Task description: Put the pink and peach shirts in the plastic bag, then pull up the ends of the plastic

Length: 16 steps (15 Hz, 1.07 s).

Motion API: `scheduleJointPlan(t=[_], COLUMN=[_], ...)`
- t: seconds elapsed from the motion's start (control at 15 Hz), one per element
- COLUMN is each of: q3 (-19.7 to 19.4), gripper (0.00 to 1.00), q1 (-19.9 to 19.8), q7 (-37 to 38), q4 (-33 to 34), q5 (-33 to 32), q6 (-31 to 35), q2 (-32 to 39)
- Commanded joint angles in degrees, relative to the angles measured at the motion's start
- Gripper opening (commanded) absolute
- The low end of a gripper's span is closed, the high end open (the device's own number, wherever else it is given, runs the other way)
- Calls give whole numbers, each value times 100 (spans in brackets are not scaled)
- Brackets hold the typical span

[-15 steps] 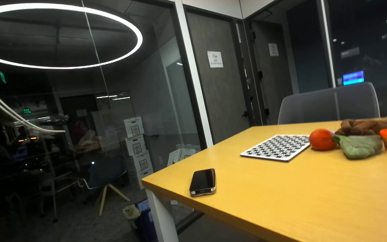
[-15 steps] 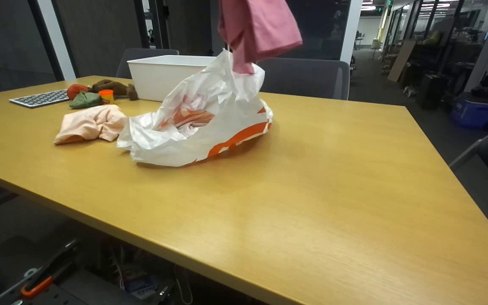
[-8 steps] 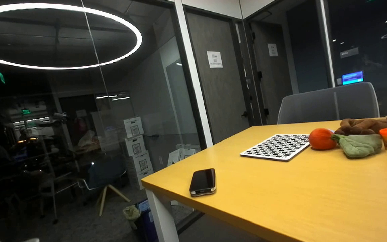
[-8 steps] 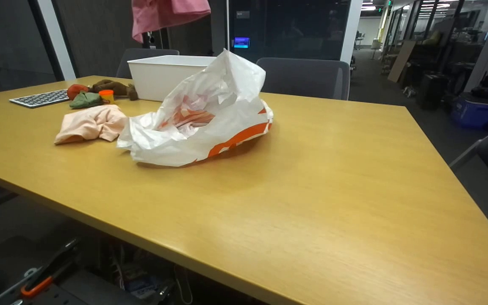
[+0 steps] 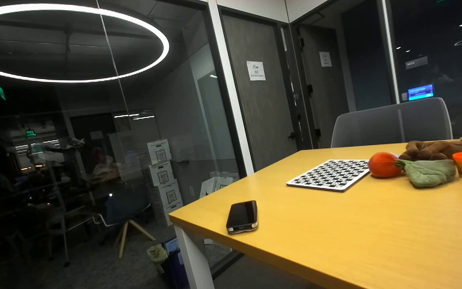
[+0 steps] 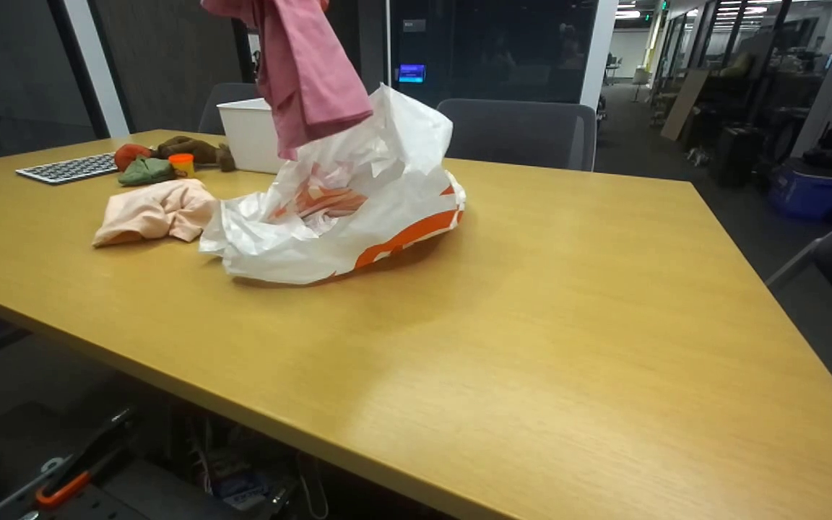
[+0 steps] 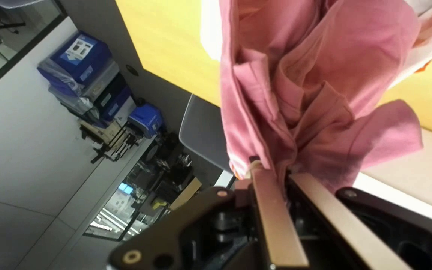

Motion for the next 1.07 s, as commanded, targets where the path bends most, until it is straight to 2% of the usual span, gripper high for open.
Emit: scheduleJointPlan(t=[0.0,0.27,0.33,0.47,0.67,0.87,1.0], q3=[47,-34,-260,-371,-491,-706,-773], gripper=[2,2,2,3,3,4,4], q1=[91,330,250,279,152,281,344], q7=[123,152,56,12,44,-89,-122], q4=[89,171,-163,-192,-128,44,153], q5=[38,44,-115,-119,-269,-415,-545], q6=[-247,-657,-232,-171,-31,225,478], q2=[541,1041,1218,1600,2367,2967,3099])
